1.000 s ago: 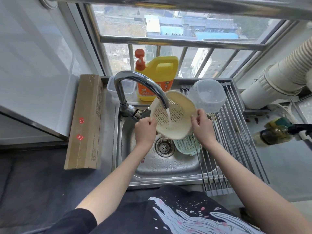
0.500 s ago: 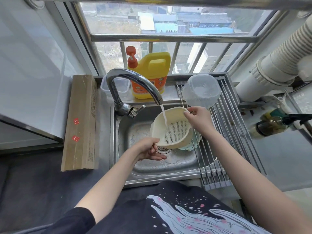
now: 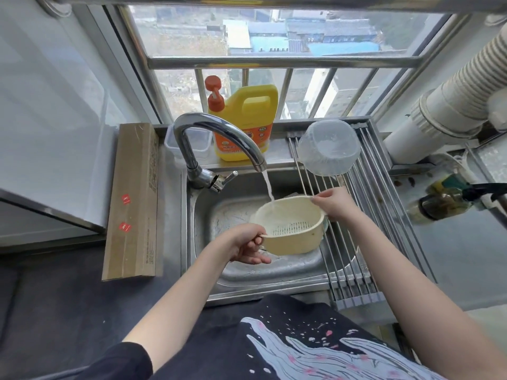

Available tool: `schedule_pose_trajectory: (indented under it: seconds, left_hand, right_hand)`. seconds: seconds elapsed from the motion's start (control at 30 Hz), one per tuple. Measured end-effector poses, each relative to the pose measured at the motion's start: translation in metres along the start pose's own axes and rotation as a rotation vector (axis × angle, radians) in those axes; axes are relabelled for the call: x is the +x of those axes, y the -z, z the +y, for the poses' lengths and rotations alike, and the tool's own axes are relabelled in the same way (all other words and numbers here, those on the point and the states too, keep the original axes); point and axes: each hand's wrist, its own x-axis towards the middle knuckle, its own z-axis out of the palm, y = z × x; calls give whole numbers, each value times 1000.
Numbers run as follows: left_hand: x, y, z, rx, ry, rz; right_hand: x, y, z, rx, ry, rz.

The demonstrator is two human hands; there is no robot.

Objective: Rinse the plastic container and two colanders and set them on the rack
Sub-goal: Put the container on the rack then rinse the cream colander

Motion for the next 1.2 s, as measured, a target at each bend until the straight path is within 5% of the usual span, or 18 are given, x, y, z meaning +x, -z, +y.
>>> schedule_pose_trajectory:
  seconds: [0.77, 0.9, 1.2]
  left_hand:
    - [19, 37, -13, 510, -611, 947]
    - [29, 36, -18, 462, -601, 880]
    - [60, 37, 0, -230, -428, 251]
  right_hand:
    - [5, -43, -7, 123, 311, 17]
    - [2, -46, -4, 134, 361, 163]
    - [-13, -34, -10, 28, 618, 454]
